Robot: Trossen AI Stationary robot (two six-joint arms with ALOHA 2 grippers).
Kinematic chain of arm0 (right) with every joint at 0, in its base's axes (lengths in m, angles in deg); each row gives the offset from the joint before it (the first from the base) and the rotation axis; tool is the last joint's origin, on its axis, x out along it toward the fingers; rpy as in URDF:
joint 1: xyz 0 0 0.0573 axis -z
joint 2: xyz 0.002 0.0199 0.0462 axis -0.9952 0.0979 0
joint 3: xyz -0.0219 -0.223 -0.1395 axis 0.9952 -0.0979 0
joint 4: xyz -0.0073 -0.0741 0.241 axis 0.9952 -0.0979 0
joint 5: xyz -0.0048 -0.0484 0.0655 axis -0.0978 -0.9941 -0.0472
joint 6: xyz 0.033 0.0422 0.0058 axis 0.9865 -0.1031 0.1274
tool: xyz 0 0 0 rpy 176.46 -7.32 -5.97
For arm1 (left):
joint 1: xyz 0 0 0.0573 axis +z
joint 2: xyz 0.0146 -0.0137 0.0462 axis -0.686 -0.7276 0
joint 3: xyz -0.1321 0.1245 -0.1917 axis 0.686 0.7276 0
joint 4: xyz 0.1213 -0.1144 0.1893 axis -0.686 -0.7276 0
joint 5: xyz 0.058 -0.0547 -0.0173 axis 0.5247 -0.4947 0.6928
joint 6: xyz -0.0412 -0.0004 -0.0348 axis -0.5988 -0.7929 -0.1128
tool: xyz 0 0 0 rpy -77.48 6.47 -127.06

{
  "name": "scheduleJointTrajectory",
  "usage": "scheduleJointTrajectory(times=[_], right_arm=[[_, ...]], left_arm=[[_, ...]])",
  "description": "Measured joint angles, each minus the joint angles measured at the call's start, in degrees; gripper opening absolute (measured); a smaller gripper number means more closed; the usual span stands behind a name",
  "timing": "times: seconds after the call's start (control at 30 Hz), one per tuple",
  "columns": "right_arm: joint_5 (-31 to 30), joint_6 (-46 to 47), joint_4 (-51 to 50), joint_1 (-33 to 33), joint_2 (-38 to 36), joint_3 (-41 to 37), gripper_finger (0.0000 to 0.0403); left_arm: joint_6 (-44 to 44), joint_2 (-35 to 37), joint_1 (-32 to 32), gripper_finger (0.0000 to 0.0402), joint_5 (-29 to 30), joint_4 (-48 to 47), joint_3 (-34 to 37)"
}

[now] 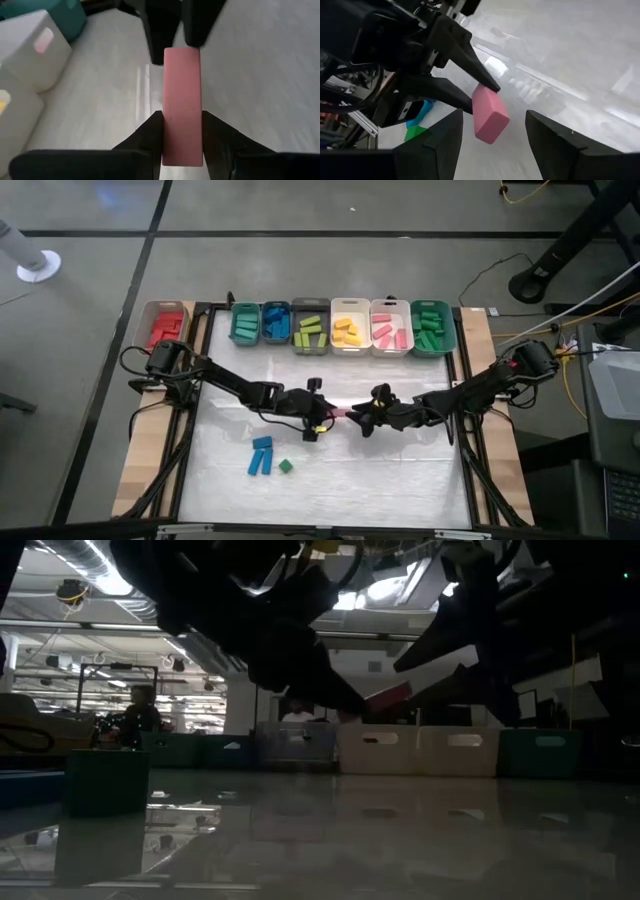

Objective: Sort blocks
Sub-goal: Put the pink block into the right white bin

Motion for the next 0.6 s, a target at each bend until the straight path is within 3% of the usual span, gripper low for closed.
scheduleJointTrajectory(times=[0.33, 0.6], right_arm=[[0.0, 2.9, 1.2, 0.0, 0.0, 0.0, 0.0206], [1.5, 2.6, 2.4, 1.1, -0.1, 0.1, 0.0121]], left_arm=[[1.8, 0.0, -0.1, 0.0091, 0.2, 5.2, 0.0], [4.7, 0.0, -1.4, 0.0096, 0.8, 6.5, 0.0]])
